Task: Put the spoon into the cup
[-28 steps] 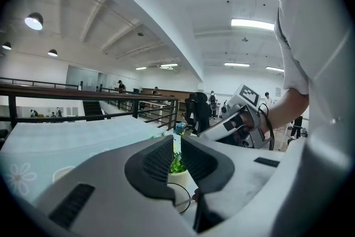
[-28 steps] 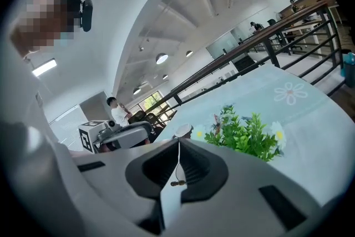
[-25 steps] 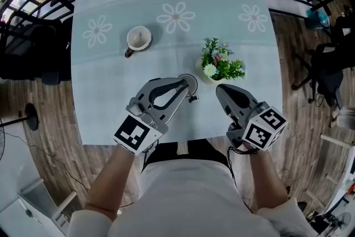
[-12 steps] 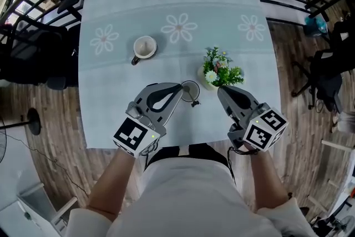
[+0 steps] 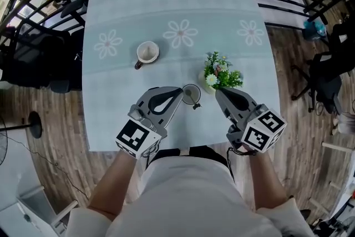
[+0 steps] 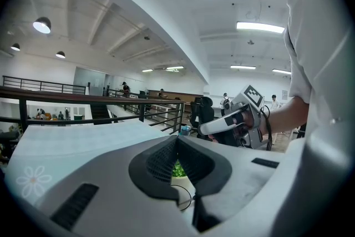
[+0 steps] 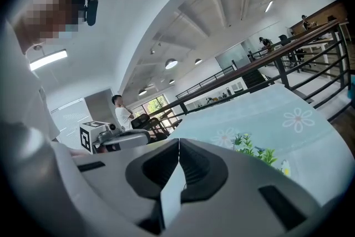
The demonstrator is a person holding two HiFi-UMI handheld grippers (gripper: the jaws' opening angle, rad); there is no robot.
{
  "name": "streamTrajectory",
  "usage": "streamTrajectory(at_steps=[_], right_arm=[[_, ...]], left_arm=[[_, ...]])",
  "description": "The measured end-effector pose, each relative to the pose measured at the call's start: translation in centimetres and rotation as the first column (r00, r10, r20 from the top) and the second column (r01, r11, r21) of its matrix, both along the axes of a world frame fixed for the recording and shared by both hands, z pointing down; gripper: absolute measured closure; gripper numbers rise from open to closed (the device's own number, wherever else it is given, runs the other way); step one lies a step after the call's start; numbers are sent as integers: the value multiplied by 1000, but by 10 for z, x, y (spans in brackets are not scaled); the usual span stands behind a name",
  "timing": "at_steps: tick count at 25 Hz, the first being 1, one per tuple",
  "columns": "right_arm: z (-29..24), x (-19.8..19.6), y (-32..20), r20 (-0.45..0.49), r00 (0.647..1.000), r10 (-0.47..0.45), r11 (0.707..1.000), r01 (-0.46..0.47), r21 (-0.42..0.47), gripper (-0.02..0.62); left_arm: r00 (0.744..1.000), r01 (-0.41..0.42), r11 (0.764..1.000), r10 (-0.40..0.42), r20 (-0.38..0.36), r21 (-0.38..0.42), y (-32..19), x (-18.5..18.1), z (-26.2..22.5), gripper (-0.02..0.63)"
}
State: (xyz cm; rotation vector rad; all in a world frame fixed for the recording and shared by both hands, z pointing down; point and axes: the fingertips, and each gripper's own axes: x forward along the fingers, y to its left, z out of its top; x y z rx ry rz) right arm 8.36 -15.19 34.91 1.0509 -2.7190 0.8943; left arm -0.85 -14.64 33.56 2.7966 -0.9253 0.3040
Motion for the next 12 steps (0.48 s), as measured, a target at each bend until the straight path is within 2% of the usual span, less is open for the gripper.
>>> streamTrajectory(at_steps=[12], right_arm=[[2,-8,7,-5,1000,-25,1000,25,9,572]], left_arm=[[1000,-5,1000,5,0,-2,4,0,2,584]])
